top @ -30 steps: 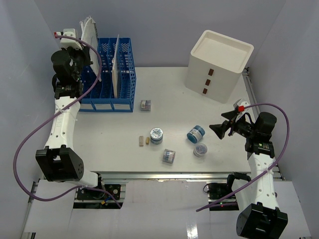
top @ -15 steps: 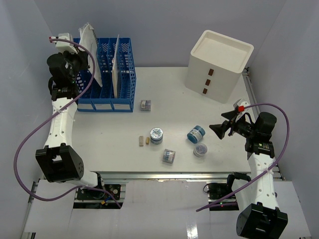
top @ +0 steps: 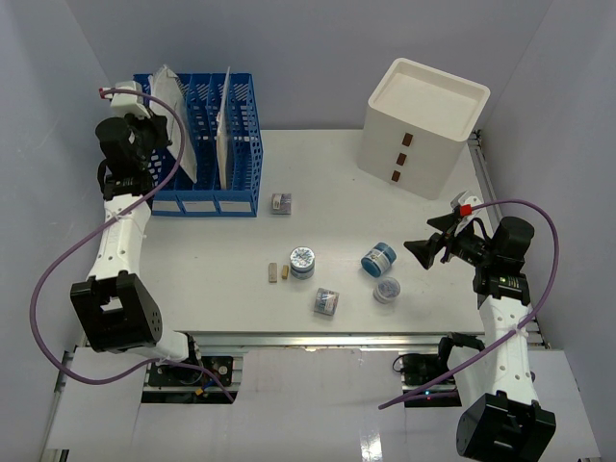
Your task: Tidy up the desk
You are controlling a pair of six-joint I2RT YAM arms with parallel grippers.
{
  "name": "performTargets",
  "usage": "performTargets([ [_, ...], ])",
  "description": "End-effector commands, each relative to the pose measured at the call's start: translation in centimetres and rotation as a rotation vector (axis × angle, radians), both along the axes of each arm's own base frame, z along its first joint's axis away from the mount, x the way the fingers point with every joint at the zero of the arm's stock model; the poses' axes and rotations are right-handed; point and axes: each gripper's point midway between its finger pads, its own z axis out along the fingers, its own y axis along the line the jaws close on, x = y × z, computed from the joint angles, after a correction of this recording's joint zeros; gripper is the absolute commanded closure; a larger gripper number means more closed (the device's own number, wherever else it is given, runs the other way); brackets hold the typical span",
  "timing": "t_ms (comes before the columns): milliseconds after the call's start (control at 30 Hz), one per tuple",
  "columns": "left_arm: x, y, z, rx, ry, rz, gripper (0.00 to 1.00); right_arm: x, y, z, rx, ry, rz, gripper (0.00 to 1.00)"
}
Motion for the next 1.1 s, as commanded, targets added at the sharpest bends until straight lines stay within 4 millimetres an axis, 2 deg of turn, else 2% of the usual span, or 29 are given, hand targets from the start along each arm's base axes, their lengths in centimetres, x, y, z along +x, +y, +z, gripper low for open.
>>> performTargets([
  [0, 0.1, 1.9, 1.7, 0.094, -0.089, 0.08, 1.0, 0.1, 0.0, 0.7, -0.014, -0.05, 0.012, 0.05],
  [300, 0.2, 3.2, 3.7, 0.262, -0.164, 0.141, 1.0, 0.1, 0.0, 0.5, -0.014, -0.045, 0.014, 0.05],
  [400, -0.2, 2.9, 4.8, 0.282, -0.187, 0.13, 1.0, 0.1, 0.1, 0.5, -0.013, -0.044, 0.016, 0.05],
  [667, -0.6, 1.8, 5.4, 0.293, -0.206, 0.098, 1.0, 0.1, 0.1, 0.5, -0.011, -0.043, 0.016, 0.05],
  [767, -0.5, 1.1, 4.1, 0.257, -0.182, 0.06, 1.0, 0.1, 0.1, 0.6, -0.011, -0.045, 0.018, 0.05],
  [867, -0.4, 0.9, 1.8, 0.227, -0.145, 0.045, 1.0, 0.1, 0.1, 0.6, -0.013, -0.047, 0.015, 0.05],
  [1000, -0.7, 0.7, -0.6, 0.165, -0.106, 0.045, 0.86, 0.1, 0.1, 0.7, -0.014, -0.05, 0.015, 0.05],
  [1033, -0.7, 0.7, -0.7, 0.156, -0.102, 0.046, 0.75, 0.1, 0.1, 0.7, -0.014, -0.05, 0.015, 0.05],
  [1067, -0.7, 0.8, -0.8, 0.141, -0.098, 0.052, 0.6, 0.1, 0.1, 0.6, -0.014, -0.049, 0.015, 0.05],
])
